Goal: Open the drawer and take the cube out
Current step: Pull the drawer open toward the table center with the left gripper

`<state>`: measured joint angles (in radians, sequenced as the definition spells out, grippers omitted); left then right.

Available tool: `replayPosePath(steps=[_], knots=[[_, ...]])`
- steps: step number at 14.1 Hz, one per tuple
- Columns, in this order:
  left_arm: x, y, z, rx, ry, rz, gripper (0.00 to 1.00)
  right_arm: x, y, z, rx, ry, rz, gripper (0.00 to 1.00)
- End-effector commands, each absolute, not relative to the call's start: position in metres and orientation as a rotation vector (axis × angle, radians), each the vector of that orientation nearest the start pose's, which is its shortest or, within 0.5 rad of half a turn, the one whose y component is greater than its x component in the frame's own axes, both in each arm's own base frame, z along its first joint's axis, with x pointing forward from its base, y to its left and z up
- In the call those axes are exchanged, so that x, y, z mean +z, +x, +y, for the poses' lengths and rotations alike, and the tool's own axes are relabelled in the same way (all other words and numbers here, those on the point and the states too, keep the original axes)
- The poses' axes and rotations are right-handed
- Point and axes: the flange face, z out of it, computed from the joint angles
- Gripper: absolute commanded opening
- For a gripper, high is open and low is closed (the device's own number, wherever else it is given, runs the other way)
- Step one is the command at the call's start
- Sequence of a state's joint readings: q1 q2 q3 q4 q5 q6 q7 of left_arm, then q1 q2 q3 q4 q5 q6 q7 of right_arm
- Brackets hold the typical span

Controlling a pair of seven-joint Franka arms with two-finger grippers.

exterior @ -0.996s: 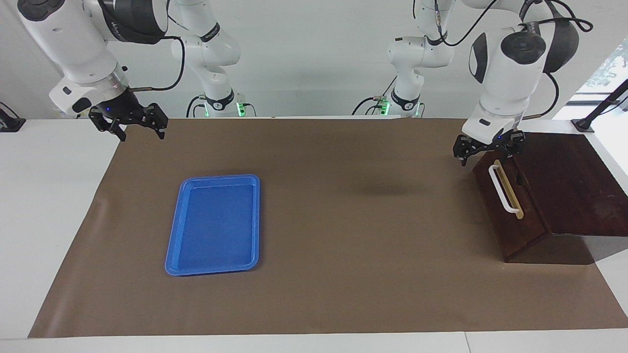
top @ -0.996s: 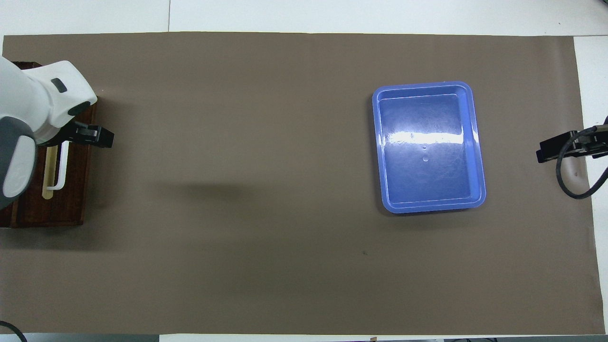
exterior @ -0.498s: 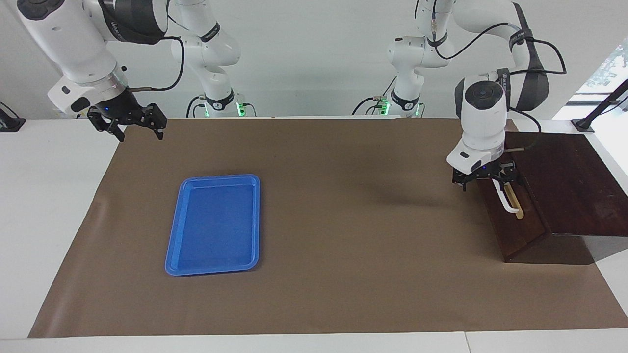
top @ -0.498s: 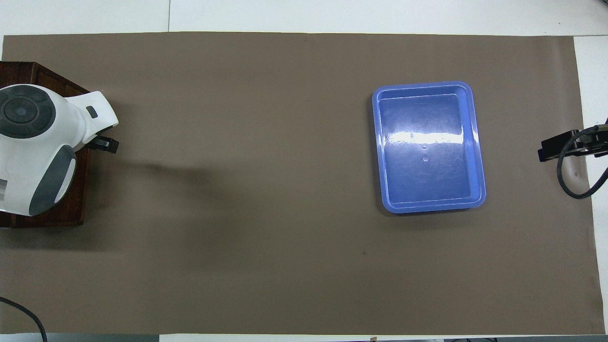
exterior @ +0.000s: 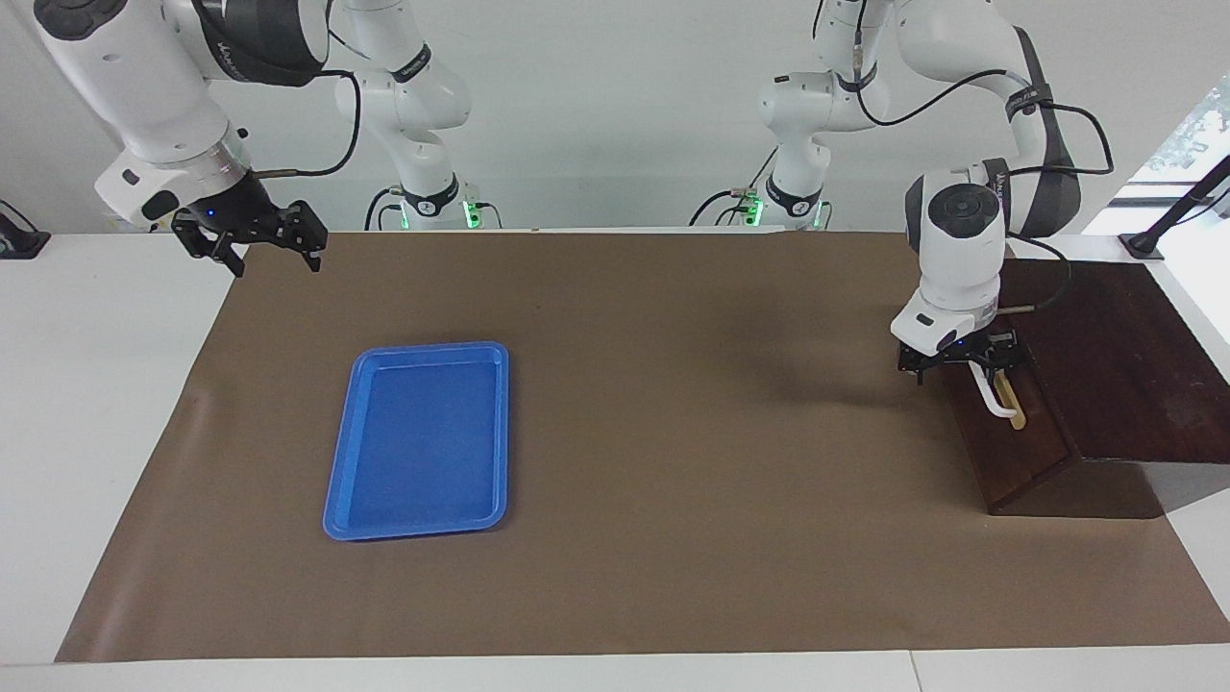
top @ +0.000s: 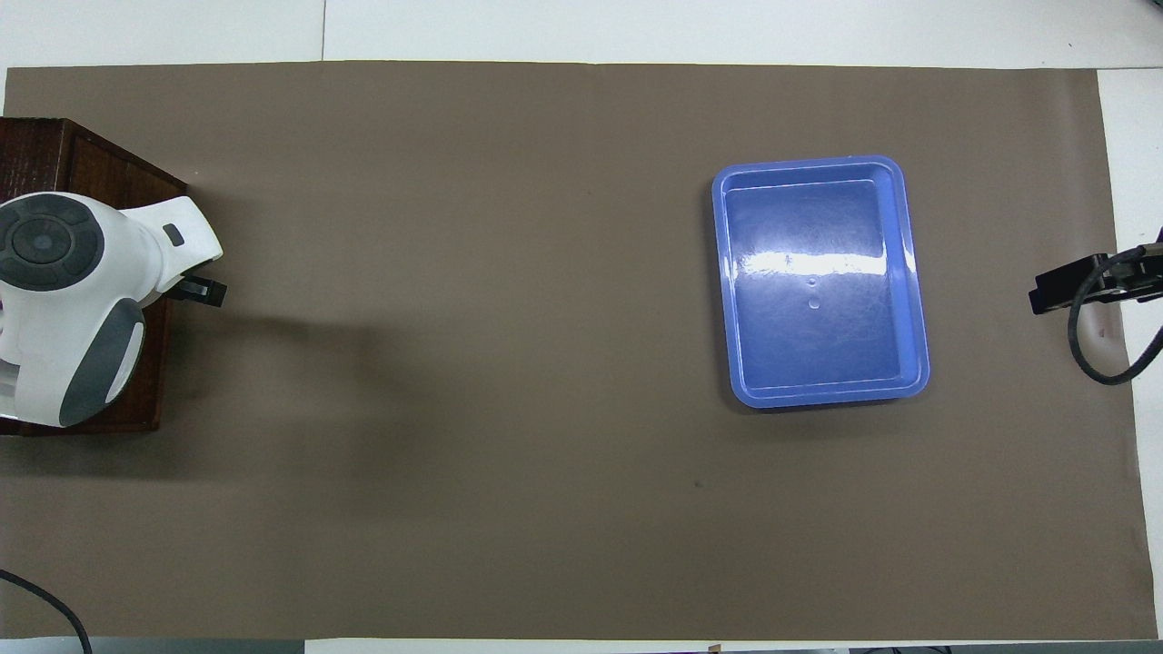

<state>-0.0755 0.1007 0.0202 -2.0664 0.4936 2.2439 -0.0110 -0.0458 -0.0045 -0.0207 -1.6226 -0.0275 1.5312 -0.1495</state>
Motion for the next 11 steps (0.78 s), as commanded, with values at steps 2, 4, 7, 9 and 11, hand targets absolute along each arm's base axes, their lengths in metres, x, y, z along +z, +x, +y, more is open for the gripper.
replayPosePath(steps=[2, 4, 7, 9, 11], knots=[[0.382, 0.562, -0.014, -0.11, -2.673, 0.508, 1.0, 0.594, 0.538, -0.037, 0.155, -3.156, -0.159, 1.0], [0.384, 0.565, -0.014, -0.108, -2.662, 0.509, 1.0, 0.598, 0.539, -0.03, 0.119, -3.165, -0.135, 1.0], [0.392, 0.573, -0.018, -0.123, -2.583, 0.573, 1.0, 0.599, 0.543, -0.028, 0.078, -3.166, -0.15, 1.0], [0.39, 0.574, -0.017, -0.13, -2.582, 0.577, 1.0, 0.599, 0.543, -0.024, 0.068, -3.167, -0.168, 1.0], [0.387, 0.571, -0.015, -0.125, -2.585, 0.575, 1.0, 0.596, 0.543, -0.008, 0.072, -3.165, -0.204, 1.0]])
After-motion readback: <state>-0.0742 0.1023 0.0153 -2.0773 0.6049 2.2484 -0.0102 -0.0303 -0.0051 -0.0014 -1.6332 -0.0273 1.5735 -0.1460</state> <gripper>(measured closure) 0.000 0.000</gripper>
